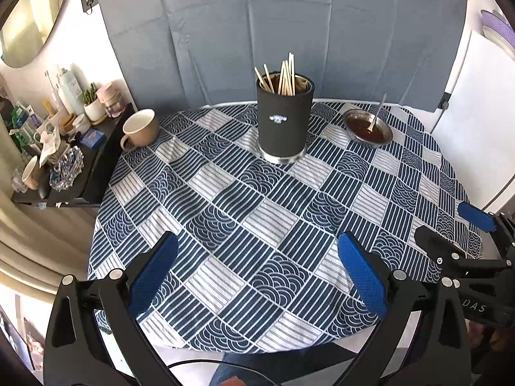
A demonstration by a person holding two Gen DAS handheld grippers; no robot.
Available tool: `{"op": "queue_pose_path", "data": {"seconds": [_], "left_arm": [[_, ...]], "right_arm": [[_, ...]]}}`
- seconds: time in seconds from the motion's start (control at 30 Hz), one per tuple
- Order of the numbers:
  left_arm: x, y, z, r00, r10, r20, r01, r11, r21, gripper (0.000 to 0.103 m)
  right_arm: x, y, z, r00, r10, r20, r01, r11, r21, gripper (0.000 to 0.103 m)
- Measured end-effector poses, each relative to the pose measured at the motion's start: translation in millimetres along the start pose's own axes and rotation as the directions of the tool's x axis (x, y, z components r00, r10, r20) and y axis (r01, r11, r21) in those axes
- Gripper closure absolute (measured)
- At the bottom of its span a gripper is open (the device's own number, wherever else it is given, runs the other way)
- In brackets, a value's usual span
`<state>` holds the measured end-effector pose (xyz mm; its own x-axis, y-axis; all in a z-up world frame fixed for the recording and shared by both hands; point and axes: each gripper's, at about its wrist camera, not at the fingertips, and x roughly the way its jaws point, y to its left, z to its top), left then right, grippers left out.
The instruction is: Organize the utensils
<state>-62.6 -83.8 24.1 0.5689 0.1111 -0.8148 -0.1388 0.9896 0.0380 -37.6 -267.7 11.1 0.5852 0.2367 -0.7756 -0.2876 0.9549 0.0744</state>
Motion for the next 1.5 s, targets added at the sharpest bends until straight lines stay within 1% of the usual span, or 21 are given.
{"op": "queue_pose_path", "data": {"seconds": [0.07, 0.1, 0.2, 0.33, 0.4, 0.43, 0.47, 0.53, 0.6, 0.7, 0.8, 0.9, 0.97, 1.03, 1.07, 1.13, 1.27, 1.5], "left_arm": [[-3.1, 0.2, -2.8, 0.999, -0.043, -0.001, 0.043, 0.999, -0.018, 0.006], [-3.2, 0.4, -3.1, 0.999, -0.053, -0.004, 0.053, 0.998, -0.021, 0.006], [-5.9, -1.9, -3.3, 0.999, -0.054, 0.001, 0.054, 0.999, -0.001, 0.006], [-10.4, -9.9, -2.6, 0.999, -0.052, 0.009, 0.051, 0.997, 0.061, 0.006], [-13.5, -12.3, -2.5, 0.997, -0.076, 0.02, 0.074, 0.993, 0.094, 0.006], [-17.0, -12.2, -3.1, 0.994, -0.098, 0.038, 0.094, 0.991, 0.1, 0.006], [-20.0, -11.6, -3.4, 0.99, -0.131, 0.053, 0.126, 0.987, 0.1, 0.006], [-22.8, -10.8, -3.1, 0.984, -0.166, 0.068, 0.16, 0.983, 0.093, 0.006], [-22.8, -11.3, -3.6, 0.986, -0.147, 0.075, 0.14, 0.986, 0.096, 0.006], [-22.0, -10.7, -5.7, 0.987, -0.144, 0.075, 0.137, 0.986, 0.097, 0.006], [-21.2, -10.3, -6.9, 0.99, -0.124, 0.074, 0.116, 0.989, 0.095, 0.006], [-23.5, -8.5, -7.9, 0.989, -0.127, 0.078, 0.12, 0.989, 0.09, 0.006], [-27.1, -6.8, -8.2, 0.987, -0.127, 0.094, 0.119, 0.989, 0.082, 0.006], [-29.8, -7.0, -8.2, 0.987, -0.121, 0.105, 0.111, 0.989, 0.094, 0.006], [-30.3, -7.8, -8.5, 0.988, -0.117, 0.105, 0.107, 0.989, 0.099, 0.006], [-30.9, -10.5, -9.7, 0.986, -0.132, 0.099, 0.121, 0.986, 0.112, 0.006], [-30.3, -13.8, -12.6, 0.989, -0.12, 0.087, 0.108, 0.985, 0.132, 0.006], [-32.1, 0.1, -12.8, 0.993, -0.079, 0.084, 0.072, 0.994, 0.081, 0.006]], "right_arm": [[-1.2, -0.3, -1.6, 1.0, -0.018, 0.005, 0.018, 1.0, 0.003, 0.012], [-3.4, -0.5, -2.8, 1.0, -0.022, 0.011, 0.022, 1.0, 0.009, 0.012], [-7.9, 0.2, -6.1, 0.999, -0.035, 0.023, 0.035, 0.999, 0.002, 0.012], [-10.1, -0.3, -9.0, 0.999, -0.04, 0.019, 0.04, 0.999, 0.012, 0.012], [-10.5, -0.8, -10.0, 0.999, -0.035, 0.019, 0.035, 0.999, 0.017, 0.012], [-10.7, -1.3, -10.3, 0.999, -0.035, 0.019, 0.035, 0.999, 0.02, 0.012], [-11.2, -1.4, -10.4, 0.999, -0.038, 0.023, 0.038, 0.999, 0.023, 0.012], [-12.2, -2.1, -10.0, 0.999, -0.035, 0.032, 0.034, 0.999, 0.028, 0.012], [-13.2, -1.1, -10.4, 0.998, -0.041, 0.039, 0.04, 0.999, 0.025, 0.012], [-11.8, 1.2, -10.9, 0.999, -0.04, 0.036, 0.039, 0.999, 0.01, 0.012], [-10.2, 3.0, -10.5, 0.999, -0.042, 0.031, 0.042, 0.999, -0.001, 0.012], [-9.4, 3.7, -8.9, 0.999, -0.04, 0.033, 0.04, 0.999, -0.003, 0.012], [-9.0, 3.0, -9.0, 0.999, -0.039, 0.032, 0.039, 0.999, 0.005, 0.012], [-9.2, 2.3, -9.5, 0.999, -0.031, 0.034, 0.03, 0.999, 0.011, 0.012], [-9.5, 2.0, -9.7, 0.999, -0.03, 0.035, 0.03, 0.999, 0.013, 0.012], [-10.9, 1.0, -10.6, 0.999, -0.03, 0.038, 0.029, 0.999, 0.02, 0.012], [-10.1, -1.6, -13.5, 0.999, -0.032, 0.028, 0.03, 0.999, 0.038, 0.012], [-9.8, -3.0, -16.8, 0.999, -0.031, 0.012, 0.03, 0.998, 0.054, 0.012]]}}
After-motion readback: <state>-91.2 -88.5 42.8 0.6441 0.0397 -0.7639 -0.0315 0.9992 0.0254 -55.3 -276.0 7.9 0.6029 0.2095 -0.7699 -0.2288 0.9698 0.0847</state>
